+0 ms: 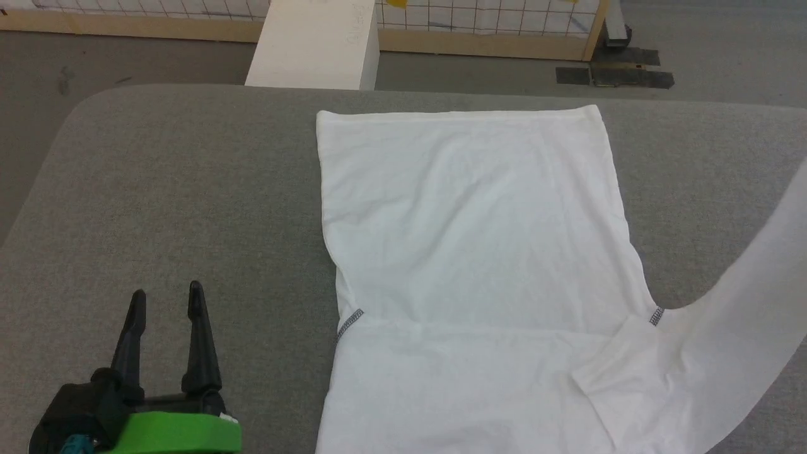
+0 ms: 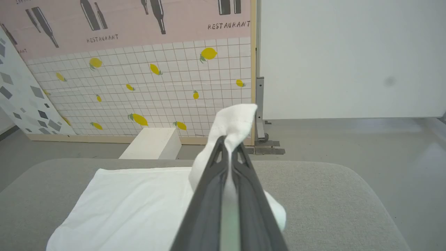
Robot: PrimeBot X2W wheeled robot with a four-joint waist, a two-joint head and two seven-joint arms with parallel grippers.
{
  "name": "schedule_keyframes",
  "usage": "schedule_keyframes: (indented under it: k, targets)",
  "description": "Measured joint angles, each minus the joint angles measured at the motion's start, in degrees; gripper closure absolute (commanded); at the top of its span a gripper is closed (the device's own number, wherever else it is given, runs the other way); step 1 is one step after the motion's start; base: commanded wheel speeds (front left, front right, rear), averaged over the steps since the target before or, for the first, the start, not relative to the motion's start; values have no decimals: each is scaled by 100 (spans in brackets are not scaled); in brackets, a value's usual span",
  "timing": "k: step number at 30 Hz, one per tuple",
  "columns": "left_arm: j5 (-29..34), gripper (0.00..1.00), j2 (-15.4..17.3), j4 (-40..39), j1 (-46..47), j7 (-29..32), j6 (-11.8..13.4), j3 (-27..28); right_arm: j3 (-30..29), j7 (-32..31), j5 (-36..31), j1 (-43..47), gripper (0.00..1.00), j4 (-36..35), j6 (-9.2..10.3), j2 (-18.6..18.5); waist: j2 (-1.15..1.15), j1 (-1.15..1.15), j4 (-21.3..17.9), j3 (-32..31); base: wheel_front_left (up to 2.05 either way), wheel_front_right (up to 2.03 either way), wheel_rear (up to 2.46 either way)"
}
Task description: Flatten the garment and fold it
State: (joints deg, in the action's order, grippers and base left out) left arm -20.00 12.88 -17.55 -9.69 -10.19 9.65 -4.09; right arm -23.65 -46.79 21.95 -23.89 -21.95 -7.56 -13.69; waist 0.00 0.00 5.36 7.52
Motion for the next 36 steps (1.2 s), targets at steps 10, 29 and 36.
schedule_keyframes:
  k: [10, 29, 36]
  targets:
    - [-4, 0, 5, 7, -82, 9, 27, -56, 2215, -423, 234, 96, 100, -768, 0, 567, 0, 0, 107, -223, 0, 0, 0]
    - [-69, 0, -35, 175, -14, -7, -5, -253, 5414, 1240, 108, 15, 100, 2596, 0, 950, 0, 0, 504, 78, 0, 0, 0]
    - [-94, 0, -48, 322, 90, -24, -55, -331, 5850, 2236, 153, -318, 100, 4276, 0, 1058, 0, 0, 773, 89, 0, 0, 0]
